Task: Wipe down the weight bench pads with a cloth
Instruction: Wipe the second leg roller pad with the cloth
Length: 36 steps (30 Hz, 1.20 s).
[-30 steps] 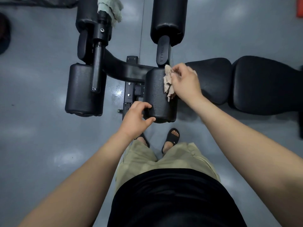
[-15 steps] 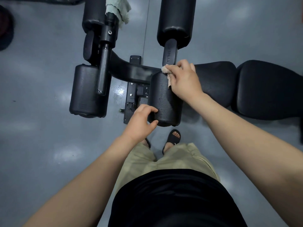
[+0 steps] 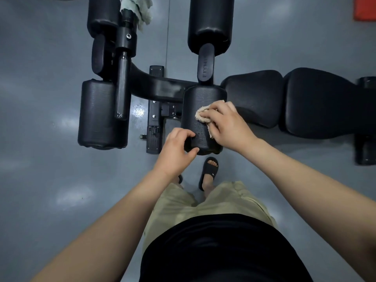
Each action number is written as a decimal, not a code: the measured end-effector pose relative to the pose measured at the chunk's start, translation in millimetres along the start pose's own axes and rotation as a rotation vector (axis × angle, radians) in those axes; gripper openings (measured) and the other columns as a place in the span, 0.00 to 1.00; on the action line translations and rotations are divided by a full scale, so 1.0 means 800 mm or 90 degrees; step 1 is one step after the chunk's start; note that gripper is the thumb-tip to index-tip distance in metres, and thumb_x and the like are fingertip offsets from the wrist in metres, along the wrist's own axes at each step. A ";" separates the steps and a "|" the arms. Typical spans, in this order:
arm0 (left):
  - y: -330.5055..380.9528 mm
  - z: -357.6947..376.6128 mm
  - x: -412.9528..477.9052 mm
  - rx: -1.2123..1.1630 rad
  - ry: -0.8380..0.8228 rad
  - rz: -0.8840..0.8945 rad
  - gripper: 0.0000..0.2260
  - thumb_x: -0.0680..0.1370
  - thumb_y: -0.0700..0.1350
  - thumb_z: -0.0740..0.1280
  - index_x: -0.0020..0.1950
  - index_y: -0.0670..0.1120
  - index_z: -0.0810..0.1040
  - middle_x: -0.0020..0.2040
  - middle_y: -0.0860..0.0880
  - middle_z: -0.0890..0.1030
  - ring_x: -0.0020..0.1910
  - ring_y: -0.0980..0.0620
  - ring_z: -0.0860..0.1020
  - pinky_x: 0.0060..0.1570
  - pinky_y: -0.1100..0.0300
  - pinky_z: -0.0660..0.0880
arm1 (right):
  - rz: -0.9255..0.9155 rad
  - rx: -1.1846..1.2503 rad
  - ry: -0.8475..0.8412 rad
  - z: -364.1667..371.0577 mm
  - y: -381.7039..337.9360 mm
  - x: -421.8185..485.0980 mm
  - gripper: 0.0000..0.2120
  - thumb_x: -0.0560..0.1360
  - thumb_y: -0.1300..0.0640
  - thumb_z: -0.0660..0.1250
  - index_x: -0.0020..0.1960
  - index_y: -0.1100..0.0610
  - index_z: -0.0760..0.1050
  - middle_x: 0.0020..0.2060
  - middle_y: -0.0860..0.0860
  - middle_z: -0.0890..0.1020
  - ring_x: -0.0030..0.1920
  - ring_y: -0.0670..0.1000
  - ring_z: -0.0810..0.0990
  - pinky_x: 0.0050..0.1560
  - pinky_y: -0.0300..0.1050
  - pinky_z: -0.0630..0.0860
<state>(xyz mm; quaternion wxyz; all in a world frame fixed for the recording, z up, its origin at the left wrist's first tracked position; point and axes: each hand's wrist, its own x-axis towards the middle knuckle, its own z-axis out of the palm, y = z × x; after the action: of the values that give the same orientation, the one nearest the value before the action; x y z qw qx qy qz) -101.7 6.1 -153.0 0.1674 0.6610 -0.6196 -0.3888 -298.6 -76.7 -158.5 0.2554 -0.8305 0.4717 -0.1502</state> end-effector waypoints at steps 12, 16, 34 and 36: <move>0.020 0.025 -0.005 0.054 0.058 0.020 0.19 0.72 0.44 0.78 0.61 0.45 0.79 0.56 0.54 0.70 0.60 0.48 0.74 0.64 0.60 0.70 | 0.125 0.014 0.113 -0.003 0.031 0.059 0.17 0.79 0.59 0.60 0.66 0.53 0.78 0.55 0.57 0.76 0.51 0.63 0.72 0.54 0.57 0.75; 0.020 0.026 -0.007 0.063 0.057 0.019 0.19 0.72 0.43 0.77 0.61 0.44 0.79 0.58 0.48 0.75 0.60 0.46 0.74 0.63 0.54 0.73 | 0.057 0.025 0.119 0.005 0.029 0.033 0.16 0.77 0.63 0.63 0.62 0.55 0.80 0.55 0.55 0.77 0.51 0.60 0.73 0.53 0.52 0.75; 0.004 0.009 -0.009 -0.006 0.032 -0.058 0.16 0.76 0.41 0.74 0.63 0.45 0.79 0.57 0.52 0.72 0.55 0.50 0.78 0.61 0.52 0.77 | 0.023 0.034 0.071 0.001 0.022 -0.016 0.16 0.75 0.64 0.65 0.62 0.54 0.80 0.54 0.56 0.75 0.51 0.59 0.75 0.51 0.54 0.78; 0.008 0.011 -0.009 0.003 0.037 -0.052 0.16 0.76 0.41 0.74 0.62 0.46 0.79 0.56 0.53 0.71 0.56 0.49 0.77 0.59 0.55 0.77 | 0.064 0.034 0.112 0.000 0.028 0.010 0.16 0.77 0.62 0.65 0.62 0.52 0.80 0.54 0.56 0.75 0.50 0.59 0.74 0.51 0.51 0.77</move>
<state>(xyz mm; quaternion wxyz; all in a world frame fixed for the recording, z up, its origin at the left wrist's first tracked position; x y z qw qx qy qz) -112.1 14.2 -152.2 0.1676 0.6974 -0.5876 -0.3745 -310.1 -93.2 -171.4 0.2419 -0.7824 0.5292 -0.2221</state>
